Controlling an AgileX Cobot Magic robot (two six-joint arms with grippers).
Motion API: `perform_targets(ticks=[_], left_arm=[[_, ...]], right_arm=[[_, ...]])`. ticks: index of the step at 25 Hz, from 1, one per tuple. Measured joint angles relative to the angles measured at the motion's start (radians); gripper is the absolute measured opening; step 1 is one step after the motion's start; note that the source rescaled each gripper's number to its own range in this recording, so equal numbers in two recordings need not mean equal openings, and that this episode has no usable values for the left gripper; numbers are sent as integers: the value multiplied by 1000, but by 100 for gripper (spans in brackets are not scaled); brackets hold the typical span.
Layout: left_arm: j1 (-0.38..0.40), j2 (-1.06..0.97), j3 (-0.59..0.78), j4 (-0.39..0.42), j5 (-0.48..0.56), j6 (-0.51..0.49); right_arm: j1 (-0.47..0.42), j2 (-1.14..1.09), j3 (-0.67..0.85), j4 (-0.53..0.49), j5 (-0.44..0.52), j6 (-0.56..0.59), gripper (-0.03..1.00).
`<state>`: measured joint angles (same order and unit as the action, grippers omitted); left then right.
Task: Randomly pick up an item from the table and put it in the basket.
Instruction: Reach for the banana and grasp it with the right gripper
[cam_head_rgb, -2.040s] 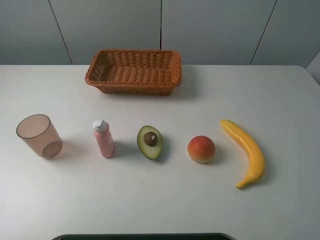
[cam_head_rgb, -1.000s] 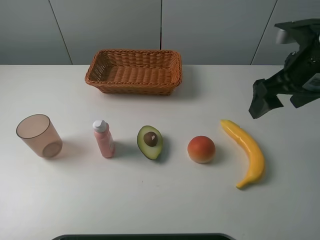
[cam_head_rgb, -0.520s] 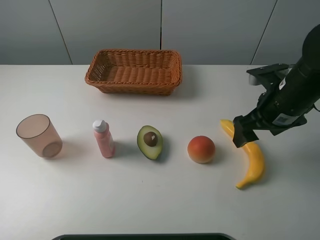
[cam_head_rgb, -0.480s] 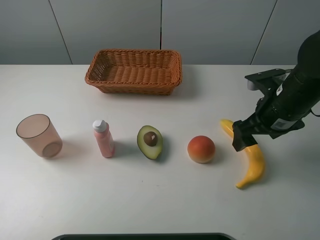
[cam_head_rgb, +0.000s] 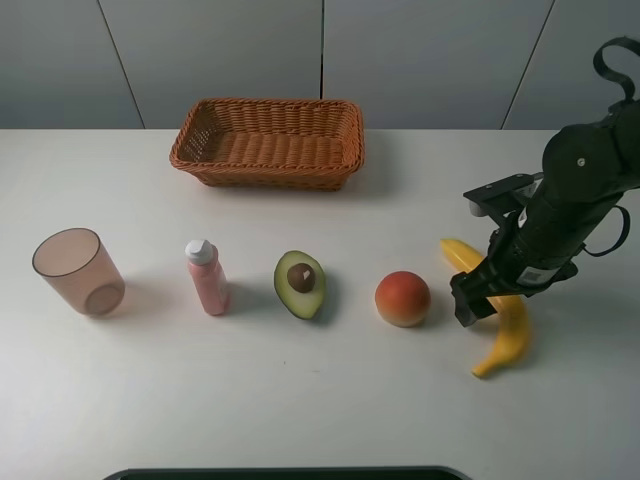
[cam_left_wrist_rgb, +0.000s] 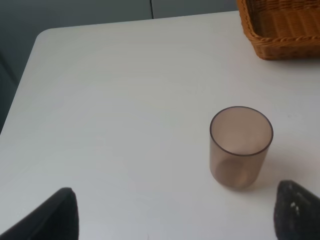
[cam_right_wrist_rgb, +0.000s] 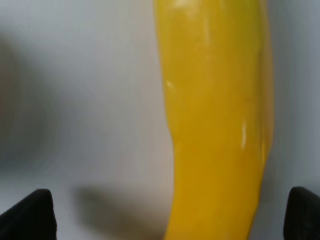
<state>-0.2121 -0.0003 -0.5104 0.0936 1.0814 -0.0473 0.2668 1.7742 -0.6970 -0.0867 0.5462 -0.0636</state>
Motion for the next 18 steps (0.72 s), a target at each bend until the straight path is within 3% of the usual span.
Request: perform_targets(ticks=[3,6,8,11,12,18], left_arm=[[0,0,0,0,0,0],[0,0,0,0,0,2],[0,0,0,0,0,2],[0,0,0,0,0,2],[0,0,0,0,0,2],[0,0,0,0,0,2]], right_arm=[[0,2,0,0,-14,0,96],[0,2,0,0,-18,0,85],[0,2,0,0,-18,0,64],[0,2,0,0,-20,0,10],[0,2,0,0,-20,0,0],[0,2,0,0,-20,0,2]])
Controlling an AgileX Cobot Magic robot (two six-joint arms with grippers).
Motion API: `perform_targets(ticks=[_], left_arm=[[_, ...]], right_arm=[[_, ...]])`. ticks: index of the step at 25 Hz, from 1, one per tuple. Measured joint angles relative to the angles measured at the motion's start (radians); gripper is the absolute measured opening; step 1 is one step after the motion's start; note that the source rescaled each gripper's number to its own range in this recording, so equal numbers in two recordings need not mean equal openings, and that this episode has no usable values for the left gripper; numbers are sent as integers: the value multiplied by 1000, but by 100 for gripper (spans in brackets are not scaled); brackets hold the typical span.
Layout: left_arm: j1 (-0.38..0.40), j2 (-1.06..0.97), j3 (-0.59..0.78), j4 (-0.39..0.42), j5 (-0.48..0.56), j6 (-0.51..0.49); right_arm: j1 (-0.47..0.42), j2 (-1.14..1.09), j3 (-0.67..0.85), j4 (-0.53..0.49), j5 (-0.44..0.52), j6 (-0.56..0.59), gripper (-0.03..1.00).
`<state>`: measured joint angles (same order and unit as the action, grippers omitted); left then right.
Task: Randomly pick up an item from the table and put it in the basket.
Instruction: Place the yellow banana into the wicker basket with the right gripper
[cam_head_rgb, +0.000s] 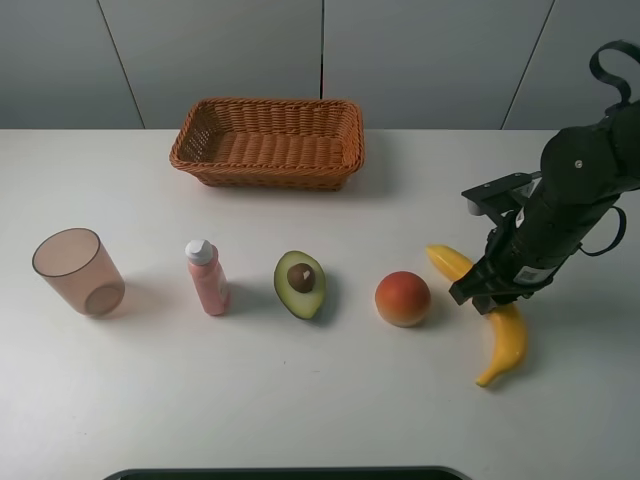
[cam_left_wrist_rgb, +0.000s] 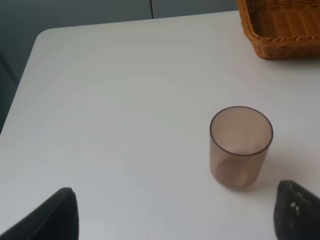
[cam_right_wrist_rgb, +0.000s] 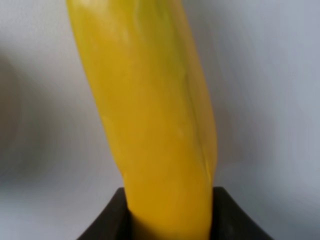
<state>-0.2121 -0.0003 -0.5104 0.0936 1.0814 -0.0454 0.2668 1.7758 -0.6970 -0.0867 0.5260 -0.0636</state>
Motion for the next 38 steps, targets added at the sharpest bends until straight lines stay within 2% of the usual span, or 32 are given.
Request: perform_targets(ticks=[3,6,10,12,14,19,22,25,28,34,38], left_arm=[[0,0,0,0,0,0],[0,0,0,0,0,0],[0,0,0,0,0,0],[0,0,0,0,0,0],[0,0,0,0,0,0],[0,0,0,0,0,0],[0,0,0,0,0,0],[0,0,0,0,0,0],[0,0,0,0,0,0],[0,0,0,0,0,0],[0,0,0,0,0,0]], right_arm=[[0,0,0,0,5,0,2],[0,-14,-47,-20,99,0,2],[0,-94,-210,-85,273,0,2],[0,-136,-323,-113,296,-19,2],[0,-156,-435,-111,296,-102,2],[66,-143,-698,-111,243,-531,2],[146,-89,-811,-139,149,-686,2],[207,-9,-888,-182,29,-724,2],[245,101,-969,-218,-28,-760,2],[285,350,-1144,-225,-31,-785,2],[289,451,-1180,-168,-33,-785,2]])
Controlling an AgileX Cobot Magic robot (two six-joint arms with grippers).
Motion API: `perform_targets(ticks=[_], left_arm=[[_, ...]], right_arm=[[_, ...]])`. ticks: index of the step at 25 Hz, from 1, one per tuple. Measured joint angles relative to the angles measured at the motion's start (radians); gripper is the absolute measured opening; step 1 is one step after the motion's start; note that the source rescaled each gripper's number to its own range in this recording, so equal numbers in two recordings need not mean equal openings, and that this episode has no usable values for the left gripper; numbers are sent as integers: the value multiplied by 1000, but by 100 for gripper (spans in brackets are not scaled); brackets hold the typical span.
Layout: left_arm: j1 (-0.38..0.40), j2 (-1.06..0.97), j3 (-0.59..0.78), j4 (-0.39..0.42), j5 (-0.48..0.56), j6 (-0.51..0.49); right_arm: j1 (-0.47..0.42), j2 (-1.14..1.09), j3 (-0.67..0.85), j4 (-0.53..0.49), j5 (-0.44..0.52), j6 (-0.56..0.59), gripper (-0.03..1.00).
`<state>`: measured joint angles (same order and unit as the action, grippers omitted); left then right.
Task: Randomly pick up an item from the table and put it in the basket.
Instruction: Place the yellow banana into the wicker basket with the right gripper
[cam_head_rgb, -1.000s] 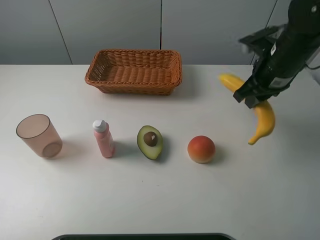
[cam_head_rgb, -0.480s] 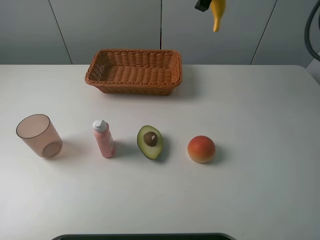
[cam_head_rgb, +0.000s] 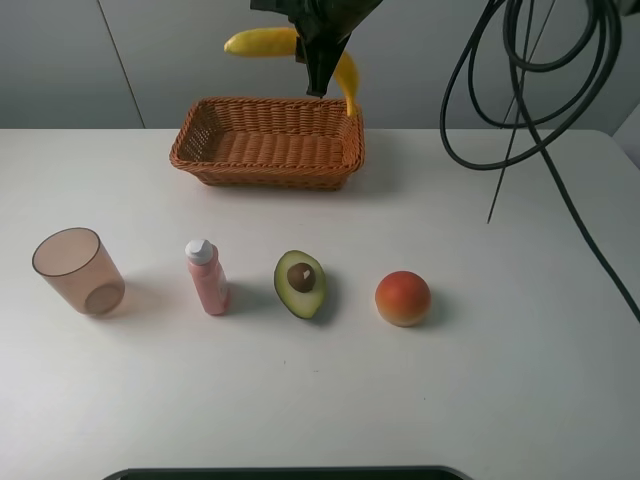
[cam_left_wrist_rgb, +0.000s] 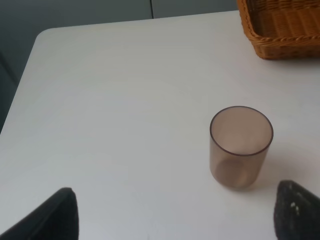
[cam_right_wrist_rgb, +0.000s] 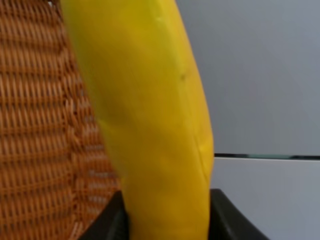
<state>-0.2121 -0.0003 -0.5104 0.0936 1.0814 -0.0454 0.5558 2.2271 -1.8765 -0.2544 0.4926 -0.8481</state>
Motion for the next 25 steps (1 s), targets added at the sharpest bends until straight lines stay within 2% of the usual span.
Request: perform_targets(ticks=[7,22,23,25], left_arm=[[0,0,0,0,0,0],[0,0,0,0,0,0],[0,0,0,0,0,0],[0,0,0,0,0,0]], right_arm=[[0,92,-2,59,-9,0,2],[7,104,-4,82,-11,10,4],[9,104,-4,84,-11,10,16],[11,104,-4,84,-11,15,55]])
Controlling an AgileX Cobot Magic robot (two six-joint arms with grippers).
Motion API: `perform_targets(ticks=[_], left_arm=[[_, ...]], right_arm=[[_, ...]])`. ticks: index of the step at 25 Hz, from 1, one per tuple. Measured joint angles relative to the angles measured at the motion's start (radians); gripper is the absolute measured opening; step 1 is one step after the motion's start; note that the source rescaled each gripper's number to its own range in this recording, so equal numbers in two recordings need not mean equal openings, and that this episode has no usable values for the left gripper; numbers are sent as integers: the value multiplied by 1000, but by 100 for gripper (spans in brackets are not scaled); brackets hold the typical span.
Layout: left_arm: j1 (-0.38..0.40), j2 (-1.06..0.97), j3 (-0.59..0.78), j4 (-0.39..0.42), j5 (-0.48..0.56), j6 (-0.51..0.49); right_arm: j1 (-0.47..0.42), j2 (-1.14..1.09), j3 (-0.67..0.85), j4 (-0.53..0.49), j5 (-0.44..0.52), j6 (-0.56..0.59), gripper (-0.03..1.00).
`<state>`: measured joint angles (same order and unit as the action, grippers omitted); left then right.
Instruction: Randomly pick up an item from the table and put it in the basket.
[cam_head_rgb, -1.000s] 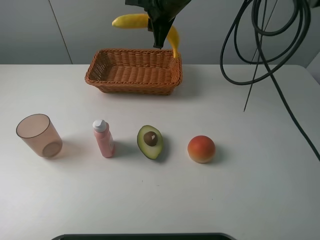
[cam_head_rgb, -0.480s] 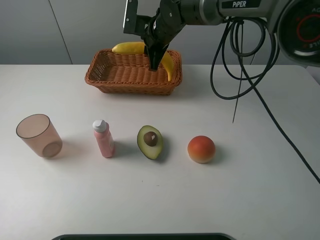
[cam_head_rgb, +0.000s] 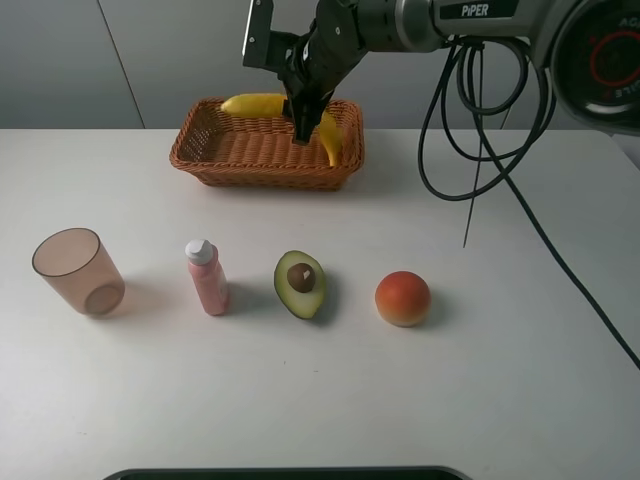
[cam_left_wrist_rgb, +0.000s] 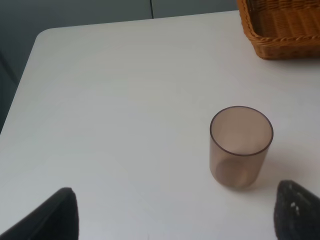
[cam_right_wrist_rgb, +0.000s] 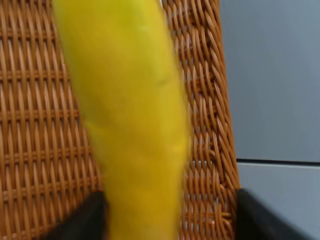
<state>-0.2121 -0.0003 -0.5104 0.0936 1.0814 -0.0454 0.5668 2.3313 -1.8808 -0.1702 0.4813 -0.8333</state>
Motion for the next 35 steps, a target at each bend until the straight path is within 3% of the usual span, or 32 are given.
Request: perform_targets(ticks=[2,5,15,20,22,26,29,35], left_arm=[[0,0,0,0,0,0],[0,0,0,0,0,0],[0,0,0,0,0,0],[0,0,0,0,0,0],[0,0,0,0,0,0],[0,0,0,0,0,0],[0,0,0,0,0,0],[0,0,0,0,0,0]], right_arm=[[0,0,0,0,0,2,91],[0,0,0,0,0,2,99],[0,-13,0,8,5,4,100],[-9,-110,-9,34,79,33,100],[-34,-176,-9,94,119,68,100],[-125,-351,-15,213,221,113,100],[-225,-486,-17,242,335,162,100],[-512,-722,-17,288,670,255,100]])
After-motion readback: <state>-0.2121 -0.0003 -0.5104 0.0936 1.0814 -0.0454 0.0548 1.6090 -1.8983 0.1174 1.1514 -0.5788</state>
